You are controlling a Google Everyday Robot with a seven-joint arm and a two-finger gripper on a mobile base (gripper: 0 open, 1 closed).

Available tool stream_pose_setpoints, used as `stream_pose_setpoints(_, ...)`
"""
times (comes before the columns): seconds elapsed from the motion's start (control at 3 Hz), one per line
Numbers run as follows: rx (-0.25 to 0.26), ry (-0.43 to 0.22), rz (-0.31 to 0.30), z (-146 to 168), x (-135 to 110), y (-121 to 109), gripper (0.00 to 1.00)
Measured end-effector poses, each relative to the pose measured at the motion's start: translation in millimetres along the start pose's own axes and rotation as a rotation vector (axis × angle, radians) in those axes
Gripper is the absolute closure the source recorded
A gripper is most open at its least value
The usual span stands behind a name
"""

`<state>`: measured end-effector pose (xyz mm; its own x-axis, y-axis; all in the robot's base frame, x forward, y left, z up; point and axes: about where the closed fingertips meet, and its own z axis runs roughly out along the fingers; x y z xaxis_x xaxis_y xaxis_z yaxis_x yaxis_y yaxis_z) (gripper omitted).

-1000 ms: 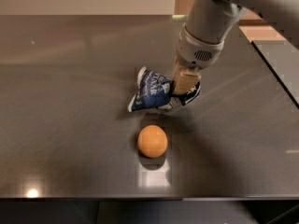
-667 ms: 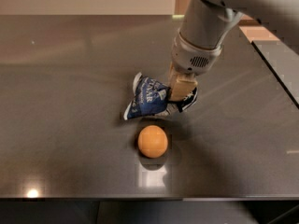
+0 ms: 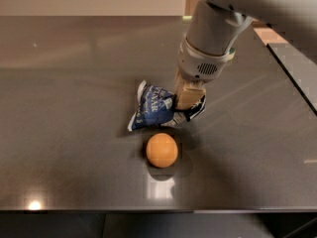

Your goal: Move blue chip bag near orange

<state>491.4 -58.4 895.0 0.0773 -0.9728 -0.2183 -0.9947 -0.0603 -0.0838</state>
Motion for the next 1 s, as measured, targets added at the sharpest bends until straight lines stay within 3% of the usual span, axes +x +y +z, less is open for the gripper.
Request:
stream_pose_setpoints(0.33,0.005,-0.001,-0.001,-0.4,-0.9,-0.3,0.1)
stream_pose_setpoints(0.67,0.009,-0.002,-0.002,-0.7,-1.5,-0.6,0.0)
stream_pose_setpoints(1.0,0.009,-0.002,-0.002,-0.7,-1.5,-0.6,0.0)
